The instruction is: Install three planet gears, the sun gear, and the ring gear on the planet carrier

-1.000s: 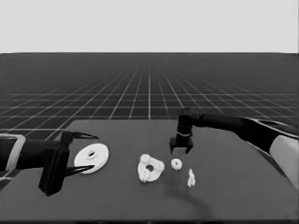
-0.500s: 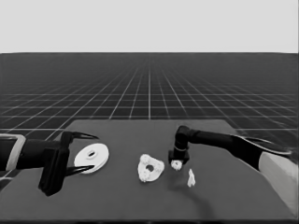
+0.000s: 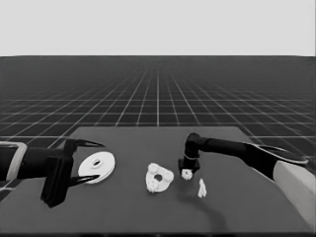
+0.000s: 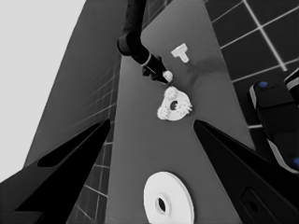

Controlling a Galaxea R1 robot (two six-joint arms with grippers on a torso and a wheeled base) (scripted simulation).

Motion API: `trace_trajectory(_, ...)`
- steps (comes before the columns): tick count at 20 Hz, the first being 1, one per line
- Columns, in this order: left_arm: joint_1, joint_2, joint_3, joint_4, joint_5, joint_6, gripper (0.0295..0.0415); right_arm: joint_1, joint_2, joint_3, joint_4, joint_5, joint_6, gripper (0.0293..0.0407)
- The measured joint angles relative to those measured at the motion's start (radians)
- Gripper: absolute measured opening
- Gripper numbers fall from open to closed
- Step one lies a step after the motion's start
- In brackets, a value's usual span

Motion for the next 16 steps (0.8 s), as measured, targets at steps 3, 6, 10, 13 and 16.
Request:
trace_trajectory(3,0.0,0.0,0.0,0.0,0.0,0.0,0.0385,0.15,-0.045,0.124,0.127,-0.084,0.06,0.0312)
trace_trajectory(6,0.0,0.0,0.0,0.0,0.0,0.0,0.0385,0.184,-0.047,0.131,0.159,-0.096,0.064,0.0312)
trace_trajectory(10,0.0,0.0,0.0,0.0,0.0,0.0,0.0385,0.191,-0.047,0.132,0.166,-0.099,0.064,0.0312)
trace_trajectory(13,0.0,0.0,0.0,0.0,0.0,0.0,0.0385,0.187,0.248,0.027,0.153,-0.125,0.254,0.0312)
trace_trajectory(16,0.0,0.0,0.0,0.0,0.0,0.0,0.0385,0.186,0.326,-0.041,0.153,-0.126,0.261,0.0312)
